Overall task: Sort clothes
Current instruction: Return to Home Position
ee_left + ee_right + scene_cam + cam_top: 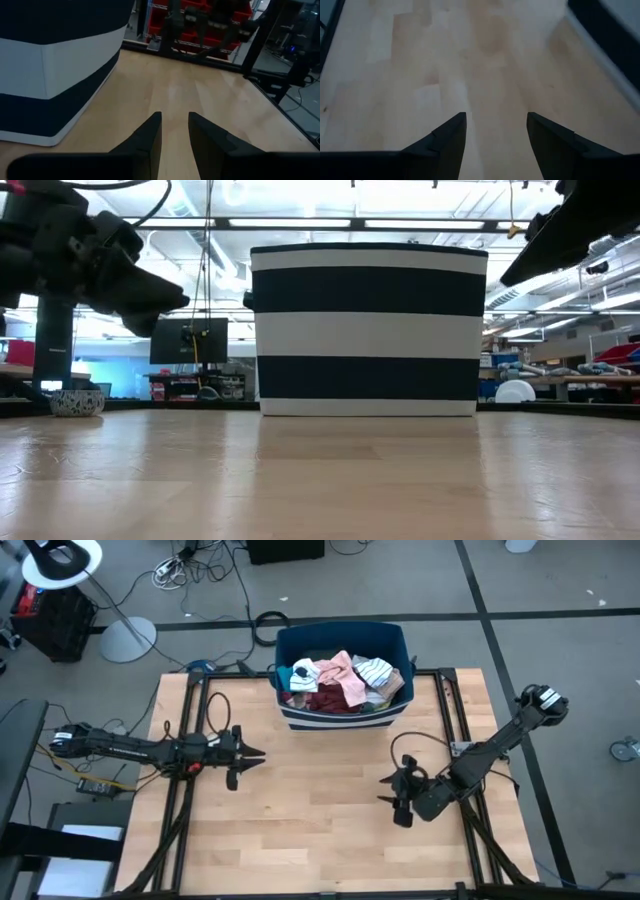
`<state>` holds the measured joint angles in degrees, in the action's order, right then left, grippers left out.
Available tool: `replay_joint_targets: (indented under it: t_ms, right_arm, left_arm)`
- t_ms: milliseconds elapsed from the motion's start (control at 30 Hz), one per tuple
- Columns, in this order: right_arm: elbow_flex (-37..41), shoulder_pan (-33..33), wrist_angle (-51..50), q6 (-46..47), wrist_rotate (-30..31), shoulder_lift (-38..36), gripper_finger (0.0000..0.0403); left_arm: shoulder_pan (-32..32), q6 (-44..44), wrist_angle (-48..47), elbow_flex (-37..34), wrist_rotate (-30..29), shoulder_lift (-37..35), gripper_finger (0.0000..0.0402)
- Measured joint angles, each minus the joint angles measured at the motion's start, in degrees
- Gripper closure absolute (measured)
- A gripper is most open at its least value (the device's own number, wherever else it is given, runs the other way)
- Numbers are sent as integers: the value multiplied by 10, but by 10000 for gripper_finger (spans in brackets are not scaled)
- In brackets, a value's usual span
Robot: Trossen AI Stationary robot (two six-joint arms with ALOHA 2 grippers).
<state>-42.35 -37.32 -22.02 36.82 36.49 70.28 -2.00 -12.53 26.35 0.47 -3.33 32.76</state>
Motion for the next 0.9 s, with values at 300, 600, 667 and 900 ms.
replay_joint_targets:
  t_ms: [300,600,667,900]
  right_arm:
    - [0,-10,-123,20,124,-174,195]
    - [79,5,-104,-51,122,-291,195]
    - [124,14,-53,-63,93,-323,195]
    - [241,113,155,-197,-91,-446,195]
  left_arm:
    - [0,14,-4,0,3,-7,300]
    - [0,18,-1,0,5,-6,300]
    - [0,18,0,0,7,-6,300]
    - [0,19,17,0,8,-6,300]
